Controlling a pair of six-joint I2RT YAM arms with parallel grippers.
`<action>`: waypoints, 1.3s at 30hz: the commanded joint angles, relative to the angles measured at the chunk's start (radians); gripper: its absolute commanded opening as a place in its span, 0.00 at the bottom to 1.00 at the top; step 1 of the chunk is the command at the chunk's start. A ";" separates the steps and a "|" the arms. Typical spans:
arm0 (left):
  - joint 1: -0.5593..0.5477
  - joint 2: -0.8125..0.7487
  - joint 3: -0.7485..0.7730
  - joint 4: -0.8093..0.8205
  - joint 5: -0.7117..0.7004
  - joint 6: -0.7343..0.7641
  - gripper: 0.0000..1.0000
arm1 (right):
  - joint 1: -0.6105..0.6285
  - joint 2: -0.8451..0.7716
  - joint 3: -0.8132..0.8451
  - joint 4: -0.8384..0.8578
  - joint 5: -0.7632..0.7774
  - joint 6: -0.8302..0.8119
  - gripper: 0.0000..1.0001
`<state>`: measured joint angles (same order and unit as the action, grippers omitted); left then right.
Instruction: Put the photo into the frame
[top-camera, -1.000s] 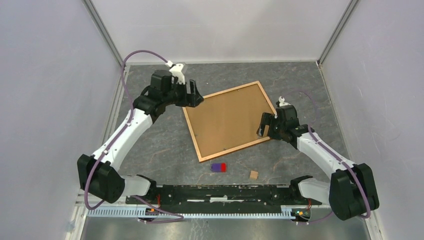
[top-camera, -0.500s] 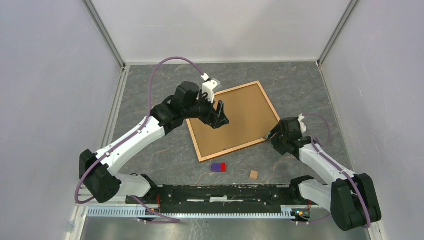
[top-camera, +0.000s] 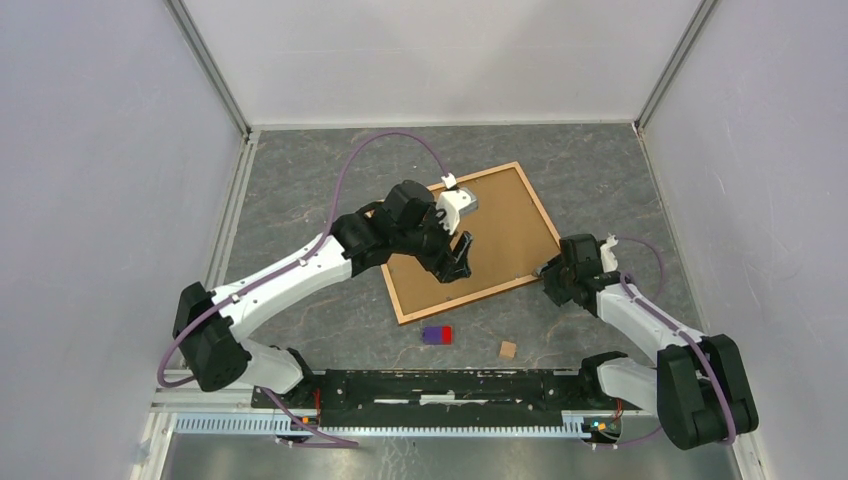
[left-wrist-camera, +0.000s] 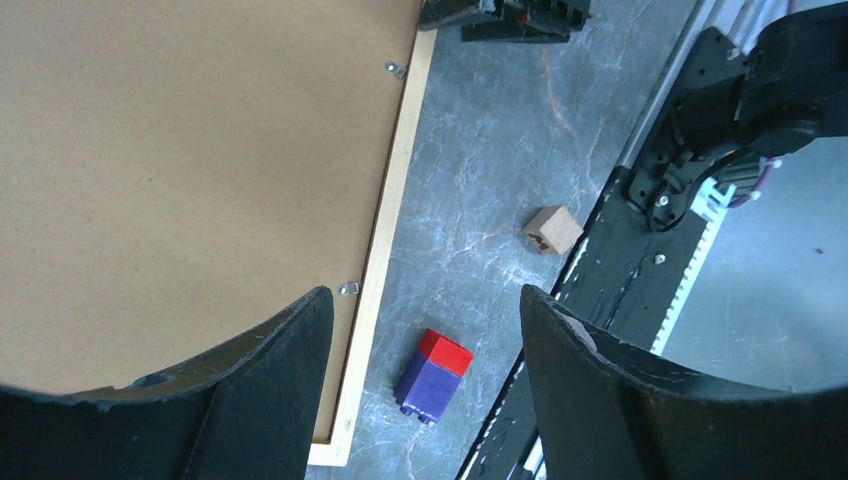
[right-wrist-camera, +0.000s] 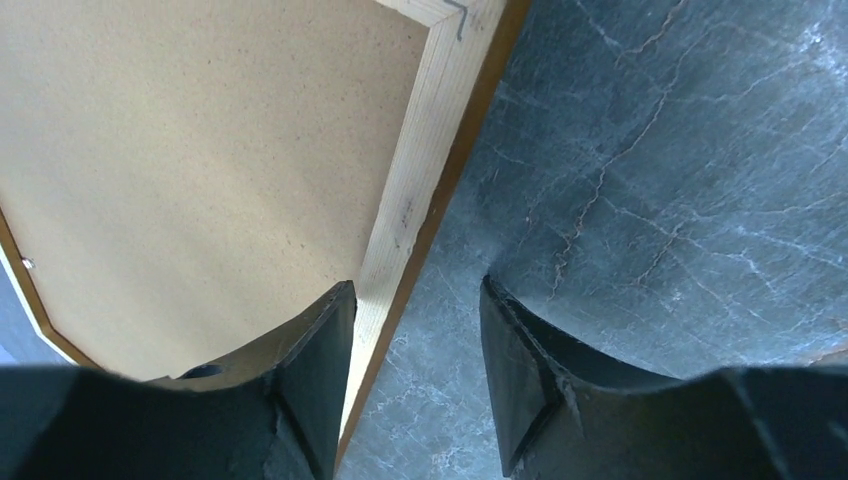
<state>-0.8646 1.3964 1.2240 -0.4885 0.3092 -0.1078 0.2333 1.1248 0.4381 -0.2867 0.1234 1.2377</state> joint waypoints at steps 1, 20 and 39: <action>-0.029 0.021 0.047 -0.028 -0.055 0.077 0.75 | -0.004 0.021 -0.017 0.031 0.047 0.082 0.53; -0.257 0.260 0.098 -0.071 -0.352 0.103 0.83 | -0.004 0.031 0.003 0.087 -0.092 0.129 0.00; -0.317 0.242 0.036 0.028 -0.535 -0.046 0.84 | -0.031 0.071 0.065 0.073 -0.121 0.113 0.57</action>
<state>-1.1801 1.7107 1.2793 -0.5121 -0.1852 -0.1047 0.2123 1.1332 0.4351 -0.1871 0.0166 1.3533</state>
